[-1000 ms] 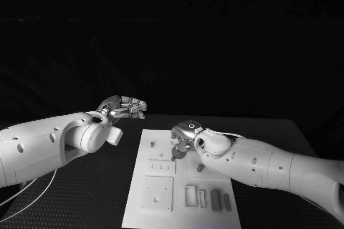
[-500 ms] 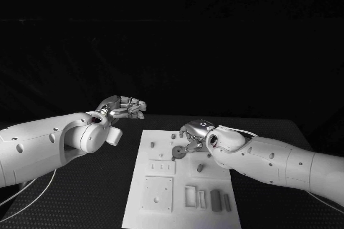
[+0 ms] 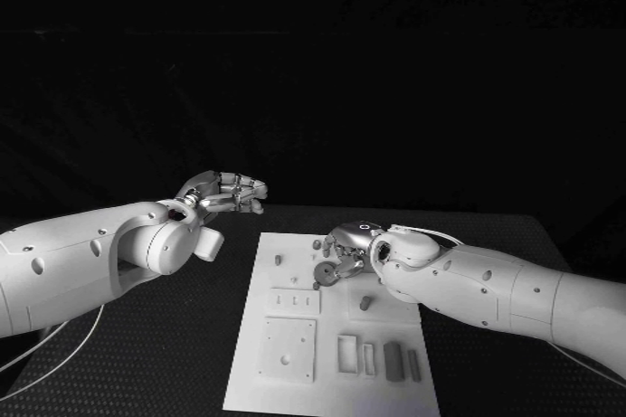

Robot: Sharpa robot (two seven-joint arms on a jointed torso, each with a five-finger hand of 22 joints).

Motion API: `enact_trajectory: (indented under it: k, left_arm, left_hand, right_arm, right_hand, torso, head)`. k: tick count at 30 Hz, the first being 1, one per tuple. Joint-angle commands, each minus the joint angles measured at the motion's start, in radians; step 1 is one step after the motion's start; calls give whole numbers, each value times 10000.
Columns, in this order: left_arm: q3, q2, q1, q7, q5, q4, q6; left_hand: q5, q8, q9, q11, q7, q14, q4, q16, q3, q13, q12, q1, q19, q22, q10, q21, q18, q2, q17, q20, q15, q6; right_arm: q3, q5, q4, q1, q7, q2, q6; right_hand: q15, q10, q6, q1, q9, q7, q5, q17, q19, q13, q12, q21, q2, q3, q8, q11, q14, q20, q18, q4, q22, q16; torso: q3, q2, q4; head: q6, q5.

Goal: Assemble the parts on the task board

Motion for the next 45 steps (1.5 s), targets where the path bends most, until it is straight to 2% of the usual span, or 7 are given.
enact_trajectory:
  k: [1, 5, 13, 15, 29, 37, 45]
  left_arm:
    - [10, 22, 16, 122, -37, 32, 18]
    - [11, 16, 16, 121, -37, 30, 14]
    - [11, 2, 17, 120, -38, 36, 13]
    - [11, 13, 17, 120, -38, 35, 22]
    - [10, 23, 17, 109, -42, 6, 38]
    - [10, 24, 17, 108, -42, -1, 37]
    - [10, 13, 16, 111, -42, -6, 30]
  left_hand:
    - [-58, -69, 13, 65, 28, 99, 1, -65, -51, 13, -69, -46, 62, 18, 34, -46, 66, -72, 12, 11, -2, -13]
    - [-58, -70, 15, 65, 28, 100, 1, -66, -51, 14, -70, -46, 63, 19, 34, -47, 66, -73, 14, 10, -3, -13]
    - [-58, -73, 18, 65, 29, 101, 2, -70, -52, 16, -74, -46, 65, 21, 35, -51, 65, -74, 17, 11, -2, -12]
    - [-58, -73, 19, 65, 29, 102, 2, -71, -52, 17, -74, -46, 65, 22, 36, -52, 65, -73, 18, 11, -2, -12]
    - [-58, -78, 25, 65, 29, 104, 3, -78, -52, 21, -81, -46, 68, 26, 38, -59, 65, -73, 24, 11, -2, -10]
    - [-58, -81, 27, 66, 29, 105, 3, -81, -52, 23, -85, -47, 69, 28, 38, -62, 65, -72, 27, 11, -2, -11]
    - [-58, -84, 30, 66, 28, 106, 2, -85, -51, 25, -88, -45, 70, 30, 39, -66, 65, -72, 30, 11, -2, -11]
  right_arm:
    - [1, 148, -23, -17, 289, 70, 352]
    - [-1, 158, -107, -53, 320, 123, 461]
    - [-2, 158, -292, -124, 352, 224, 552]
    - [-2, 152, -347, -137, 359, 250, 559]
    - [-3, -34, -542, -210, 356, 296, 508]
    - [-6, -327, -639, -273, 417, 321, 397]
    - [-10, -417, -661, -307, 460, 328, 372]
  right_hand:
    - [2, -89, 99, 21, 18, 15, 12, 25, -5, 182, 75, 77, 159, 11, 42, 2, 73, -69, 204, -82, 219, 62]
    - [2, -120, 172, 19, 34, 17, 12, 32, -21, 152, 158, 119, 370, -8, 80, 4, 85, -76, 204, -184, 218, 93]
    - [32, -181, 315, 82, 40, 48, 11, 13, -81, 44, 314, 207, 1018, -123, 123, 33, 92, -81, 204, -688, 208, 152]
    - [36, -192, 322, 115, 36, 52, 11, -6, -93, 26, 331, 216, 1092, -135, 120, 37, 79, -81, 204, -743, 206, 156]
    - [57, -239, 303, 364, 9, 79, 11, -54, -142, -58, 389, 248, 1222, -187, 82, 62, 45, -85, 204, -777, 201, 173]
    - [81, -302, 253, 1089, -29, 102, 12, -168, -209, -165, 448, 257, 1190, -23, 24, 85, -50, -92, 204, -779, 185, 173]
    - [103, -327, 265, 1320, -54, 121, 11, -236, -213, -261, 508, 265, 1050, 305, 3, 105, -87, -29, 204, -769, 177, 180]
  torso:
    - [-17, -14, -8]
    - [-12, -9, 3]
    - [-5, -8, -9]
    - [-4, -4, -4]
    - [2, -11, -11]
    - [3, -7, -9]
    - [1, -9, -6]
  head:
    - [-27, 2]
    - [-50, 8]
    - [-73, 11]
    - [-73, 11]
    - [-117, 23]
    - [-134, 12]
    - [-143, 0]
